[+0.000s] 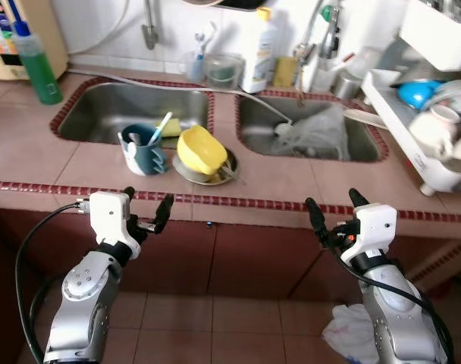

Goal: Kitchen organization

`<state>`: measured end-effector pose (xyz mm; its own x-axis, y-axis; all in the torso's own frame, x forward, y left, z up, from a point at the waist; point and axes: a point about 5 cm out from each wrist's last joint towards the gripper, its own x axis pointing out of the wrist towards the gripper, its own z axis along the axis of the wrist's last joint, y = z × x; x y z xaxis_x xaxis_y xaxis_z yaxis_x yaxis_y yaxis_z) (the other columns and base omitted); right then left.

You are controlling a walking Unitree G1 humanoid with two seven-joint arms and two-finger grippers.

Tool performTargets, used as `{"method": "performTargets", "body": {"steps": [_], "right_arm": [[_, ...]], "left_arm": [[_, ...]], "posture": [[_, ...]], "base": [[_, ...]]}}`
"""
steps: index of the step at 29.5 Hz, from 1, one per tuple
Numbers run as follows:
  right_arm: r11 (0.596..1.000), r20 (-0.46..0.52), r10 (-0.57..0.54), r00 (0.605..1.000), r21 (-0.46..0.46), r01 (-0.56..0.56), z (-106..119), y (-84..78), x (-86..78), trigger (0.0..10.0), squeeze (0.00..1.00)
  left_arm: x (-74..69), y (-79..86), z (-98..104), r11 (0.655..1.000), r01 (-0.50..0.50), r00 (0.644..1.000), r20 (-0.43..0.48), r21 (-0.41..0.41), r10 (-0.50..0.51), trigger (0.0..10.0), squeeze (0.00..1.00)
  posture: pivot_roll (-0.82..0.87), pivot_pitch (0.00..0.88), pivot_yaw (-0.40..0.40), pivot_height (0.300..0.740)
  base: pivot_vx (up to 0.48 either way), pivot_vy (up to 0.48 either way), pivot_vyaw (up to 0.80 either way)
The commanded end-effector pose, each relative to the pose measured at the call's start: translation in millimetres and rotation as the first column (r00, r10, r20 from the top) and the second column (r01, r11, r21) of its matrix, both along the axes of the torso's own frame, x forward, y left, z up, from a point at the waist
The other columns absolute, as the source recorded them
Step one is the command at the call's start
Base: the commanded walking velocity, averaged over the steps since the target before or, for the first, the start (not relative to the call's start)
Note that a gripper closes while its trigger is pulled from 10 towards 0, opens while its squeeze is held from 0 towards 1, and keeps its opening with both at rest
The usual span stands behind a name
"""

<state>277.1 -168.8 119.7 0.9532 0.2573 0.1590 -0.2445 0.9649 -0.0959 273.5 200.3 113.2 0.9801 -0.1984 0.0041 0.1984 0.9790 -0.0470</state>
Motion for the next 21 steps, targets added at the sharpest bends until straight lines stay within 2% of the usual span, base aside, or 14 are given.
{"method": "performTargets", "body": {"steps": [1,21], "right_arm": [[0.999,0.005,-0.035,0.999,-0.015,0.035,2.6,-13.6,-1.3,10.0,0.0],[0.999,0.01,-0.031,0.999,-0.01,0.031,4.0,-11.2,0.7,10.0,0.0]], "left_arm": [[3.2,-10.3,6.6,0.999,0.029,0.999,0.028,-0.02,-0.029,10.0,0.0],[6.2,-10.3,8.8,0.999,0.025,0.999,0.026,-0.026,-0.024,10.0,0.0]], "posture": [[0.11,0.0,-0.073,0.74],[0.11,0.0,-0.068,0.74]], "base": [[0.274,0.0,0.0],[0.256,0.0,0.0]]}}
